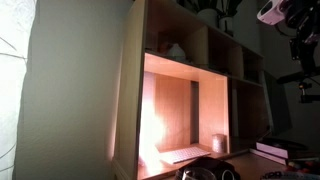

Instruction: Use the towel to wipe the monitor and put the pen in the jar

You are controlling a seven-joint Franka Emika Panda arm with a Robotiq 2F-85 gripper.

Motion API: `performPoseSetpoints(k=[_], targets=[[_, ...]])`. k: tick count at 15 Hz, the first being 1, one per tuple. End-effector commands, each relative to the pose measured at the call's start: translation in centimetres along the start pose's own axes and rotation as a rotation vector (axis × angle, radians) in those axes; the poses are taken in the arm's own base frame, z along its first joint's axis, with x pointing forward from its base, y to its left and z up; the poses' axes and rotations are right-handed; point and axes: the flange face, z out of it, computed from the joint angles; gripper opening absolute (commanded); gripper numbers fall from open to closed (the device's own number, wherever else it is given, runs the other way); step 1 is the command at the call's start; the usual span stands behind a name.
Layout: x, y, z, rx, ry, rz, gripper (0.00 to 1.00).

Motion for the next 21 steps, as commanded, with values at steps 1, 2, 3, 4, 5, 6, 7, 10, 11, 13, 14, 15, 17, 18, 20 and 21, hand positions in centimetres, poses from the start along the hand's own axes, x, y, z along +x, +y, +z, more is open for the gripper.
performPoseSetpoints(k=[1, 2, 3, 4, 5, 6, 7, 10, 11, 13, 14, 15, 17, 18, 20, 21], targets=[[3.2, 2.3, 2.3, -0.001, -0.155, 0.067, 1.0], [3.7, 2.9, 3.1, 0.007, -0.201, 0.077, 1.0], [4.1, 3.3, 3.6, 0.019, -0.237, 0.083, 1.0], [4.5, 3.8, 4.1, 0.024, -0.272, 0.084, 1.0], [4.9, 4.3, 4.6, 0.025, -0.305, 0.085, 1.0], [5.3, 4.5, 4.9, 0.024, -0.325, 0.079, 1.0], [5.8, 4.8, 5.2, 0.025, -0.336, 0.068, 1.0], [7.6, 5.7, 6.2, -0.017, -0.319, 0.036, 1.0], [8.1, 5.9, 6.4, -0.032, -0.302, 0.014, 1.0], [9.1, 6.2, 6.6, -0.053, -0.234, -0.039, 1.0], [9.7, 6.4, 6.6, -0.064, -0.191, -0.049, 1.0], [10.2, 6.5, 6.7, -0.061, -0.149, -0.062, 1.0], [10.8, 6.8, 6.6, -0.041, -0.104, -0.075, 1.0], [10.2, 6.6, 7.1, -0.054, -0.139, -0.05, 1.0], [10.4, 6.7, 7.1, -0.054, -0.125, -0.057, 1.0], [10.4, 6.7, 7.1, -0.054, -0.124, -0.056, 1.0]])
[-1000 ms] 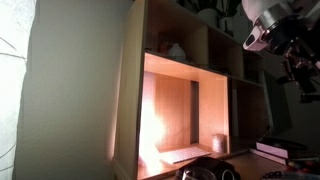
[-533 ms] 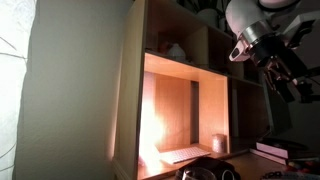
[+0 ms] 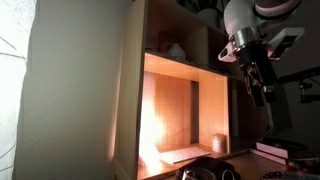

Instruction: Use the towel to wipe the monitor and put the pen in the jar

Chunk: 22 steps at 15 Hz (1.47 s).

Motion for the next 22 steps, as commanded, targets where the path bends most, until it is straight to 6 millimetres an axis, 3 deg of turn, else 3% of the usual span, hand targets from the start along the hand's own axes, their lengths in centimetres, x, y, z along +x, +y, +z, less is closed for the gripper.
performPoseSetpoints(k=[1, 9, 22], targets=[[0.0, 0.0, -0.1, 0.0, 0.0, 0.0, 1.0], [0.3, 0.0, 0.4, -0.018, 0.02, 0.011, 1.0], [0.3, 2.5, 10.8, -0.055, -0.242, -0.018, 1.0]])
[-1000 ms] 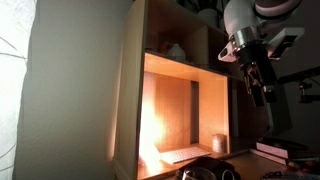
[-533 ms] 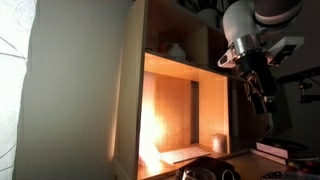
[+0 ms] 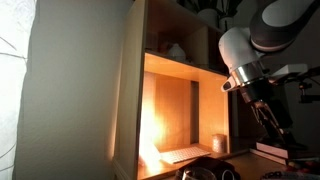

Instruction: Use the towel to wipe the monitor and put the pen in the jar

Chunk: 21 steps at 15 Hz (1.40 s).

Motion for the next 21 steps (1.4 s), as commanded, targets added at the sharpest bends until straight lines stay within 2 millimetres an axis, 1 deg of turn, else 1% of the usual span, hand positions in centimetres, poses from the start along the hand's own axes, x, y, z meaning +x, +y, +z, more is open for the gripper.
performPoseSetpoints(k=[1, 6, 9, 15, 19, 21], targets=[[0.0, 0.0, 1.7, -0.012, -0.073, -0.019, 1.0], [0.5, -0.6, 3.9, -0.051, -0.131, -0.065, 1.0], [0.9, -1.6, 4.7, -0.087, -0.159, -0.116, 1.0], [1.5, -4.8, 6.0, -0.12, -0.244, -0.236, 1.0], [1.6, -7.1, 6.2, -0.122, -0.297, -0.306, 1.0], [1.6, -8.1, 6.2, -0.141, -0.284, -0.346, 1.0]])
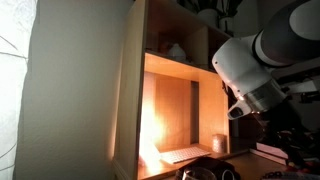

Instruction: Use the towel to wipe the monitor and put the pen in the jar

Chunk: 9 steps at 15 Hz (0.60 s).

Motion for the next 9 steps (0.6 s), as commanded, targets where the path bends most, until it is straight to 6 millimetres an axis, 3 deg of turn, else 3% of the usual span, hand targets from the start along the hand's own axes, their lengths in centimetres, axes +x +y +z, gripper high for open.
performPoseSetpoints(k=[1, 9], targets=[[0.5, -1.2, -1.0, -0.055, 0.008, -0.076, 1.0], [1.9, -1.8, -2.5, -0.124, 0.193, -0.094, 1.0]])
